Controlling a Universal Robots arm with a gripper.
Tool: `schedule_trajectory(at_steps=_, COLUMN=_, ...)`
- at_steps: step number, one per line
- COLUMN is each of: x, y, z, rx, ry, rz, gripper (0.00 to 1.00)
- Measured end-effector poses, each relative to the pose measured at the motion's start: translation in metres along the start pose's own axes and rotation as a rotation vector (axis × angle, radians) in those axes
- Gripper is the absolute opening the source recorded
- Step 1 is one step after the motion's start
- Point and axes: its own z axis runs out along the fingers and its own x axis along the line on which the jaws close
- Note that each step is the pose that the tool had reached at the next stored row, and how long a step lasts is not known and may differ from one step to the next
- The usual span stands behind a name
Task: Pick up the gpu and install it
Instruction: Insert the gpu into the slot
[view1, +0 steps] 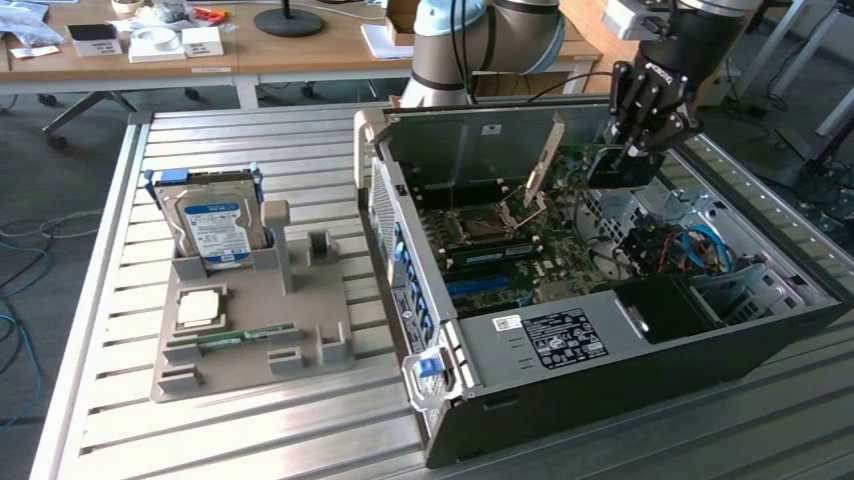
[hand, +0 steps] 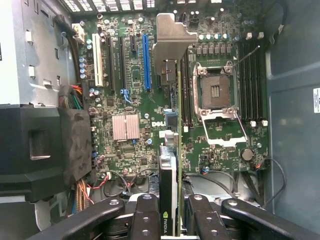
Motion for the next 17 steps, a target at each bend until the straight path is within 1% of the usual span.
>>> schedule_trajectory(at_steps=6, x=0.0001, y=0.0011, z=0.0011, rx=0.0027, ry=-0.0002, rz=-0.001, gripper=0.27)
schedule_trajectory(at_steps=12, x=0.0001, y=0.0013, z=0.0015, rx=0.0029, ry=-0.0003, rz=-0.001, gripper=0.27)
schedule_trajectory(at_steps=17, x=0.0002, y=0.0025, z=0.0029, rx=0.006, ry=-0.0005, rz=-0.001, gripper=0.27)
